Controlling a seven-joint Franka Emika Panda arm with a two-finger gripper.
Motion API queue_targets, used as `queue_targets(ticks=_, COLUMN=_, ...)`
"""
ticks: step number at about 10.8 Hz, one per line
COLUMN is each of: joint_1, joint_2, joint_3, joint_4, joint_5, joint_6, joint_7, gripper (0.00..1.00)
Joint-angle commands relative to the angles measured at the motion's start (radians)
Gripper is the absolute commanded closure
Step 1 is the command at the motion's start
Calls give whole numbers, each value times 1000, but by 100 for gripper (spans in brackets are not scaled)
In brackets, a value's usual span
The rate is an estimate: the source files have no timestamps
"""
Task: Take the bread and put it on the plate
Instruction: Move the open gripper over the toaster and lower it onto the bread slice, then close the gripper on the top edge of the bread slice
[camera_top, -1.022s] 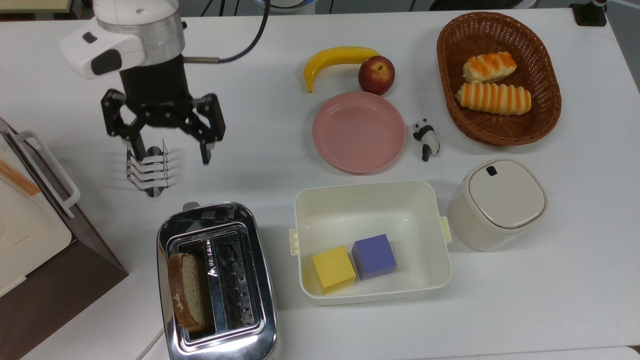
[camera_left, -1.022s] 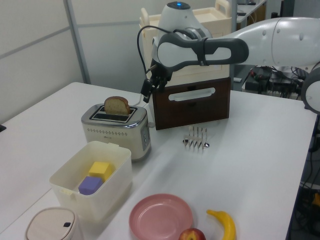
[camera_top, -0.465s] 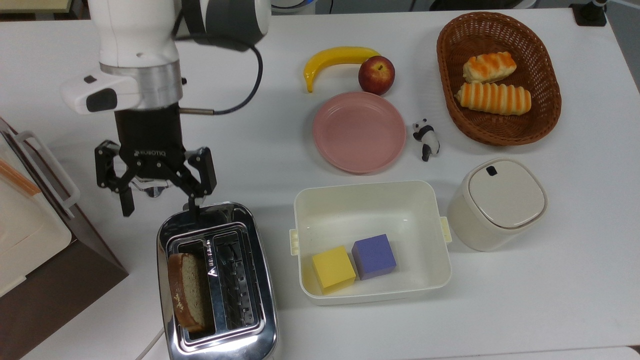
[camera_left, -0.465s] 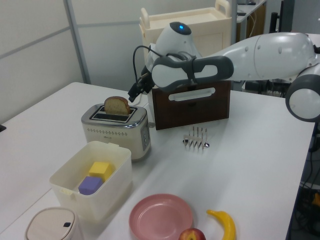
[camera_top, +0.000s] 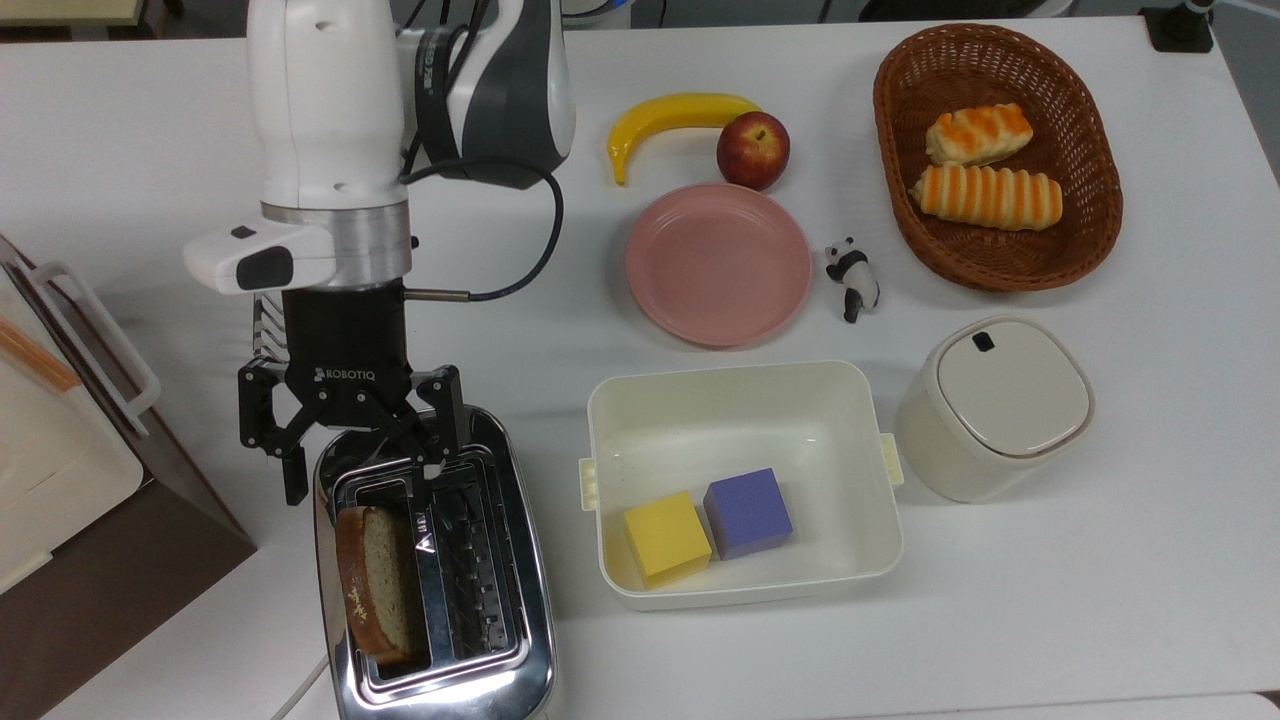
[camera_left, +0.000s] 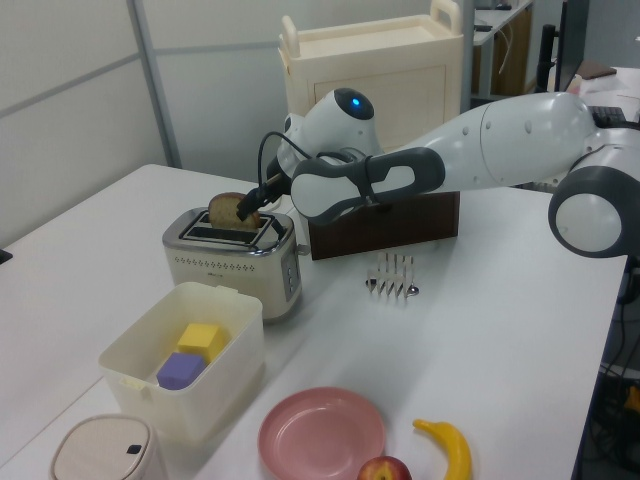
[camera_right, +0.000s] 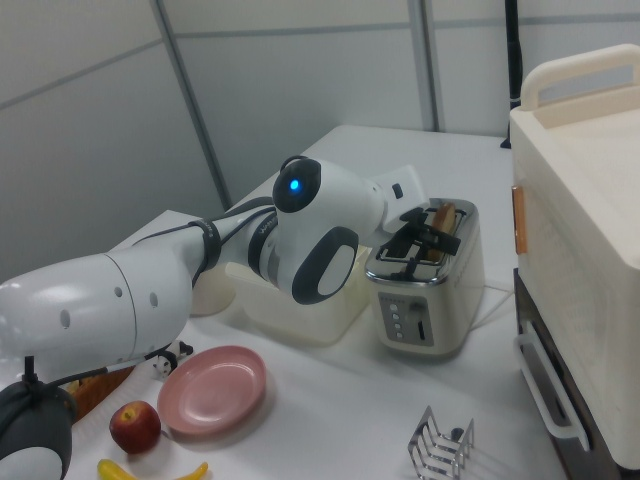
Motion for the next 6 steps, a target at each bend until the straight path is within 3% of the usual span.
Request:
queue_targets(ticks=1, joint_1=4, joint_2=5, joint_3=5, joint_4=-10, joint_5=15, joint_6=52, joint_7=11, gripper=18)
queue_targets(ticks=3, joint_1=3, joint_2=5, joint_3=5, joint_4=-10, joint_5=15, joint_6=52, joint_7=11, gripper=47)
queue_targets(ticks=5, joint_1=1, joint_2=2, joint_3=7, joint_4=-10, joint_5=21, joint_6=52, joint_7=13, gripper=64)
queue_targets(ticks=6, joint_1=1, joint_2=-1, joint_3=7, joint_4=-10, joint_5=44, joint_6=50, joint_7=13, gripper=77)
